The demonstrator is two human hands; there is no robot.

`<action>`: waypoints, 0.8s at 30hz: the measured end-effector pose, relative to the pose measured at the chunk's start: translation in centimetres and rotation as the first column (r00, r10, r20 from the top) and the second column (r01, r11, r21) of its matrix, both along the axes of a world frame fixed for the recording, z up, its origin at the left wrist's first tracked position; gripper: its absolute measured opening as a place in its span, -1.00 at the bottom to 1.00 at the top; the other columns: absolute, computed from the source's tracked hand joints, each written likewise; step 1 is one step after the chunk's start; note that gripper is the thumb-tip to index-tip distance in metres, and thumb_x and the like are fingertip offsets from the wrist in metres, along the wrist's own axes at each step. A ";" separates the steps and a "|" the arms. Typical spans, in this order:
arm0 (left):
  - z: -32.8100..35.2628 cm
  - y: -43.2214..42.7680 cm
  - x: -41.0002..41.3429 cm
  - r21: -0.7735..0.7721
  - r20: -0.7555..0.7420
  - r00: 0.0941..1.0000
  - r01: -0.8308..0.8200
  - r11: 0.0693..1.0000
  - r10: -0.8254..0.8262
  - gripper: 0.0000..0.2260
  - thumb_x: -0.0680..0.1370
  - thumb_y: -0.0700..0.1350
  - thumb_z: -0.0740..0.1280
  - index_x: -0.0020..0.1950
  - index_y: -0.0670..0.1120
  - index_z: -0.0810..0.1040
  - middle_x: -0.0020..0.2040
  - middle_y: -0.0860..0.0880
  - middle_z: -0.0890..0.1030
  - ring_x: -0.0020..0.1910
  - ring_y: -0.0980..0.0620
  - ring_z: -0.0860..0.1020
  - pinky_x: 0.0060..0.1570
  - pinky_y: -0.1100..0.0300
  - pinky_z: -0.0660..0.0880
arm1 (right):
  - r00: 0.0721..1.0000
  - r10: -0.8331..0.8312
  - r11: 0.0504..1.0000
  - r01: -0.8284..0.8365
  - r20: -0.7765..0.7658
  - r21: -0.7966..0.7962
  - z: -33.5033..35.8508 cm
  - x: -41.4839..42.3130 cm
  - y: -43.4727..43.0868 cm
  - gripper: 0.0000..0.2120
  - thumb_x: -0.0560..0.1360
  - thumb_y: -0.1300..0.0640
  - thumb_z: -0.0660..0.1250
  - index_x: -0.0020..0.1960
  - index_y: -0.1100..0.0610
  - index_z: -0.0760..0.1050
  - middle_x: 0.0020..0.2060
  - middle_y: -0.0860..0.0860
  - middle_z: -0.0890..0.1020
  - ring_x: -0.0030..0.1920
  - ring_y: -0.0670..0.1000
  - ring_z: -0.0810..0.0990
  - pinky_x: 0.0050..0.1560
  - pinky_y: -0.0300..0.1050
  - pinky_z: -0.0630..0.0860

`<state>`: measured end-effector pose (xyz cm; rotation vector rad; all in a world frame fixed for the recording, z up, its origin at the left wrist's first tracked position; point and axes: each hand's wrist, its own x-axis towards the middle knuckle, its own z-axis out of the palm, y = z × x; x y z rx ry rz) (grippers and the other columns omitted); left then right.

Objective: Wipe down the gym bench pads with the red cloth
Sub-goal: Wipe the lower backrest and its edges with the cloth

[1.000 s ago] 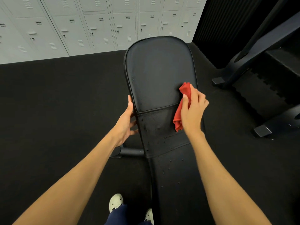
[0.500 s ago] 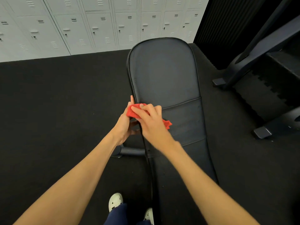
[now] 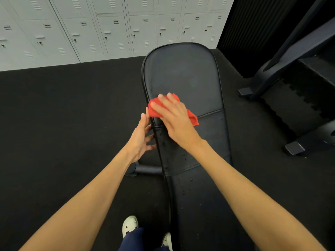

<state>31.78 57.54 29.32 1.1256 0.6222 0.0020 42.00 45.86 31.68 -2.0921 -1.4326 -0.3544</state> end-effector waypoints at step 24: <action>-0.3 -0.4 0.3 0.008 0.009 0.998 -0.060 0.998 0.060 -0.61 0.64 0.34 -0.04 0.47 0.44 0.25 0.41 0.13 0.46 0.32 -0.02 0.50 0.16 -0.11 0.53 | 0.982 -0.038 0.996 0.022 0.184 0.085 7.1 4.1 8.7 -0.83 0.45 0.25 0.31 -0.04 0.13 0.65 0.09 0.13 0.61 0.27 0.25 0.48 0.32 0.21 0.30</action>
